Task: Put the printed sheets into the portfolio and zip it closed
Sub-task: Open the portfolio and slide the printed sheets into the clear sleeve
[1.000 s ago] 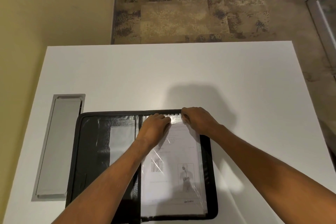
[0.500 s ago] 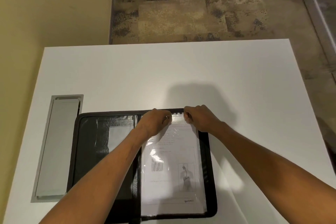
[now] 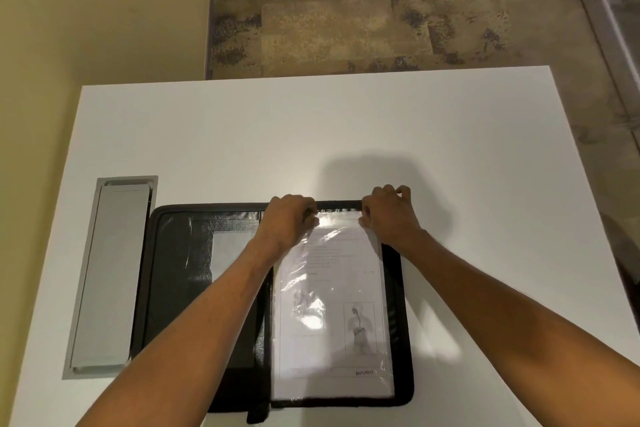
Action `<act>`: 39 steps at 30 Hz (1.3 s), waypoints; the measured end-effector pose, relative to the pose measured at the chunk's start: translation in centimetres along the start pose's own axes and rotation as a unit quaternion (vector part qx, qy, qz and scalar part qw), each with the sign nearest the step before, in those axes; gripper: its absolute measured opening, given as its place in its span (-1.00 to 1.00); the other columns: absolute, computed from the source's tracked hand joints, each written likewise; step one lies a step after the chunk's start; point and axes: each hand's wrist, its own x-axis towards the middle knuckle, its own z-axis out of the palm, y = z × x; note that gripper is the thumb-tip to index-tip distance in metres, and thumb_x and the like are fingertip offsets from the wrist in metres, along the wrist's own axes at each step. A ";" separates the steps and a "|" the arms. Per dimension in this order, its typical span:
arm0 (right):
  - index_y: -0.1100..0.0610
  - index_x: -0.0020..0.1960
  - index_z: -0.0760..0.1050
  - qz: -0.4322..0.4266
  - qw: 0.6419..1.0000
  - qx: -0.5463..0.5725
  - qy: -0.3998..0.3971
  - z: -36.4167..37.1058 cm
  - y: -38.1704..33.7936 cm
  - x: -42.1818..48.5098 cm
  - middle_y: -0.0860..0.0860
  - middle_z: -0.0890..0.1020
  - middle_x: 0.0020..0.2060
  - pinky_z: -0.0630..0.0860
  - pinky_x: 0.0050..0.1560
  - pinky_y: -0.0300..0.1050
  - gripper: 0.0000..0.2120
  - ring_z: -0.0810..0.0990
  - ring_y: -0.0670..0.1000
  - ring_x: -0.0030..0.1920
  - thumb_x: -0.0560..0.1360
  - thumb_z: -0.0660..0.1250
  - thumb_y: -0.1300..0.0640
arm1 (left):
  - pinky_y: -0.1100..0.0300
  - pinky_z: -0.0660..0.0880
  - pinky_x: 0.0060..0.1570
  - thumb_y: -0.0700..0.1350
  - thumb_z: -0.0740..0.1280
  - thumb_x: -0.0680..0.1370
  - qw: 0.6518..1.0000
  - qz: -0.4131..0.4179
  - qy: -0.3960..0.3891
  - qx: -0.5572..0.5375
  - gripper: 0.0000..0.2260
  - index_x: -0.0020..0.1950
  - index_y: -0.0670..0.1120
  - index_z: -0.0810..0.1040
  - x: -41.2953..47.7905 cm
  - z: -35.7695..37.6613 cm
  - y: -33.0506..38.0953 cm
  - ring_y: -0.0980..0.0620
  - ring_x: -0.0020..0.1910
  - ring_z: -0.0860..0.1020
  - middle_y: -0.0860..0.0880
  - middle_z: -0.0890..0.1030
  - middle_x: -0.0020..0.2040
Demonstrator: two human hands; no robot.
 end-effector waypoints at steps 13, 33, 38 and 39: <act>0.11 -0.17 0.59 0.000 0.986 0.055 0.158 2.6 -3.7 -8.7 0.01 0.59 -0.24 0.59 -0.25 -0.01 -0.88 0.59 0.05 -0.21 0.40 0.49 0.28 | 0.08 0.19 0.56 0.07 0.41 0.60 0.998 0.045 0.024 -0.033 -0.46 0.56 0.01 0.40 -13.2 6.2 0.5 0.03 0.61 0.20 0.00 0.27 0.62; 0.08 0.32 0.45 0.034 0.993 0.092 0.059 8.2 -5.2 -21.2 0.07 0.49 0.40 0.49 0.35 0.02 -0.63 0.49 0.10 0.40 0.54 0.37 0.04 | -0.10 0.05 0.61 0.06 0.24 0.68 0.999 -0.024 0.031 0.030 -0.41 0.67 0.01 0.11 -17.4 5.9 3.1 -0.02 0.66 0.01 -0.03 0.05 0.68; 0.13 0.48 0.41 0.053 0.991 0.105 0.061 10.0 -7.2 -24.1 0.15 0.43 0.50 0.45 0.42 0.08 -0.41 0.43 0.20 0.49 0.47 0.42 0.12 | -0.16 0.06 0.60 0.01 0.29 0.66 0.988 -0.111 0.108 -0.005 -0.45 0.63 -0.02 0.24 -20.9 3.8 1.5 -0.07 0.64 0.10 -0.08 0.16 0.65; 0.11 0.51 0.36 0.052 0.991 0.104 0.059 10.2 -7.5 -24.6 0.14 0.38 0.54 0.41 0.46 0.07 -0.38 0.38 0.19 0.53 0.48 0.41 0.11 | -0.19 0.08 0.59 0.02 0.31 0.65 0.984 -0.133 0.121 0.003 -0.45 0.61 -0.03 0.26 -21.6 3.4 0.7 -0.10 0.63 0.12 -0.10 0.17 0.65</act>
